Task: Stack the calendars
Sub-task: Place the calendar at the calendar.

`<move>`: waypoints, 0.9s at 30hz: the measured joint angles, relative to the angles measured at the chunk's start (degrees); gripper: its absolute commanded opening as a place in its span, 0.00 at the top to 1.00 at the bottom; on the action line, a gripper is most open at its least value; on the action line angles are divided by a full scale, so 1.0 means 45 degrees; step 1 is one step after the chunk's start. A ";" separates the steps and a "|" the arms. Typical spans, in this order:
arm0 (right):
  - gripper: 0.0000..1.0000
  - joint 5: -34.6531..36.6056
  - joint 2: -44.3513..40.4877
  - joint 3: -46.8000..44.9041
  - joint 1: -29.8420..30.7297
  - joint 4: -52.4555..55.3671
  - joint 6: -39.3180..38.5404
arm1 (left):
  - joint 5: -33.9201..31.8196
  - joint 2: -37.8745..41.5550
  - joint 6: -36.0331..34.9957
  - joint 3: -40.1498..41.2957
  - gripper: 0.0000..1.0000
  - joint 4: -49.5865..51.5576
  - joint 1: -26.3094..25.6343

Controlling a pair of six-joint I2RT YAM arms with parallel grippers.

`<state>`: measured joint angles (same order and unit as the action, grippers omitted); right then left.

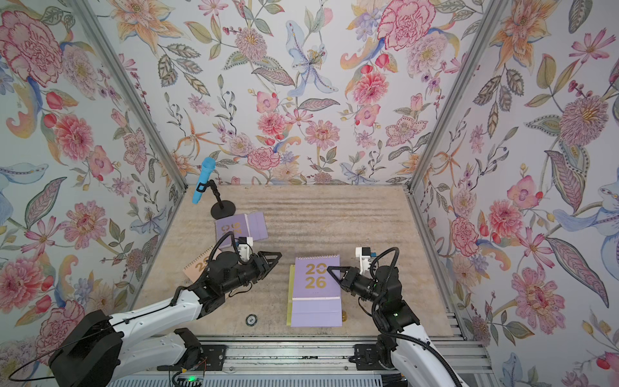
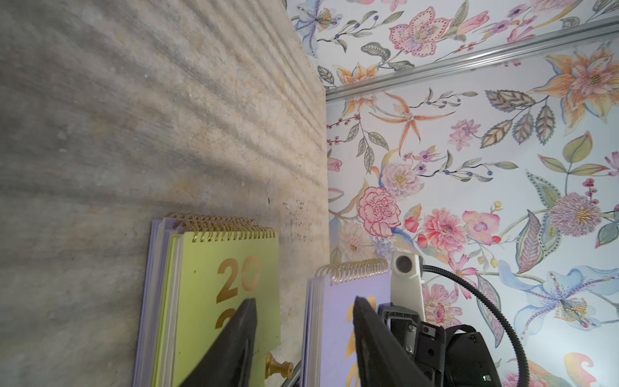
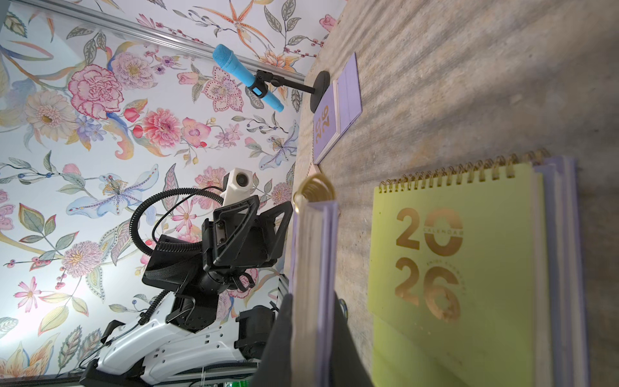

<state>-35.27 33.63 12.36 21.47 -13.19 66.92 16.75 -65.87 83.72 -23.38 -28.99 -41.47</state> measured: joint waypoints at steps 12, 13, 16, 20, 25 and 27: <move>1.00 0.0923 -0.0355 -0.0180 0.1166 0.0510 0.0117 | -0.0821 -0.0005 0.0238 0.0753 0.62 0.0243 -0.1044; 1.00 0.0996 -0.0355 -0.0204 0.1253 0.0559 0.0136 | -0.0835 -0.0005 0.0253 0.0777 0.63 0.0248 -0.1093; 1.00 0.1180 -0.0355 -0.0253 0.1457 0.0612 0.0146 | -0.0908 -0.0005 0.0253 0.0860 0.66 0.0257 -0.1263; 1.00 0.1370 -0.0355 -0.0267 0.1676 0.0607 0.0155 | -0.1073 0.0000 0.0253 0.1010 0.68 0.0379 -0.1409; 1.00 0.1588 -0.0325 -0.0272 0.1938 0.0593 0.0194 | -0.1175 0.0121 0.0262 0.1209 0.70 0.0461 -0.1467; 1.00 0.1666 -0.0272 -0.0272 0.2030 0.0568 0.0194 | -0.1175 0.0223 0.0291 0.1277 0.70 0.0495 -0.1486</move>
<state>-27.77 32.40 11.14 30.61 -10.63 67.79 11.46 -64.86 85.03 -17.63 -26.76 -48.16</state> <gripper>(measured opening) 0.106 0.301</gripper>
